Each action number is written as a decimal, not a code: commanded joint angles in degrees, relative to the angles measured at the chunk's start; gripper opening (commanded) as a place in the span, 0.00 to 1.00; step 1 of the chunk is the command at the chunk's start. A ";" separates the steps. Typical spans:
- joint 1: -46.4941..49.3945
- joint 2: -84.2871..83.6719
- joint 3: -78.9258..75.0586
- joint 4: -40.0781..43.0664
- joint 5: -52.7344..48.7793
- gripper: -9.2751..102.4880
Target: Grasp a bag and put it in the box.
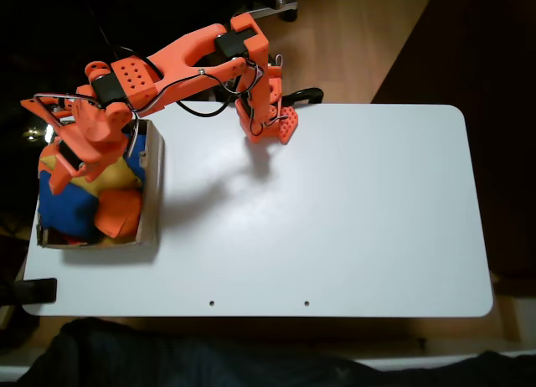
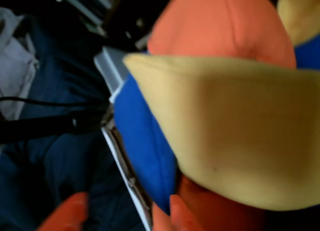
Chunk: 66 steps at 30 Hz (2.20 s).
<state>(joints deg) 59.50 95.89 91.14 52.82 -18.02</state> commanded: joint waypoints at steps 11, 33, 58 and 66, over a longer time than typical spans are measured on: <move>-0.44 0.53 1.67 -1.23 2.99 0.56; -2.64 6.94 7.38 -0.79 8.70 0.72; -11.60 27.77 16.70 1.14 14.15 0.70; -15.29 34.19 17.75 3.69 15.82 0.69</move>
<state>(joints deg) 45.35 126.91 108.72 55.99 -2.64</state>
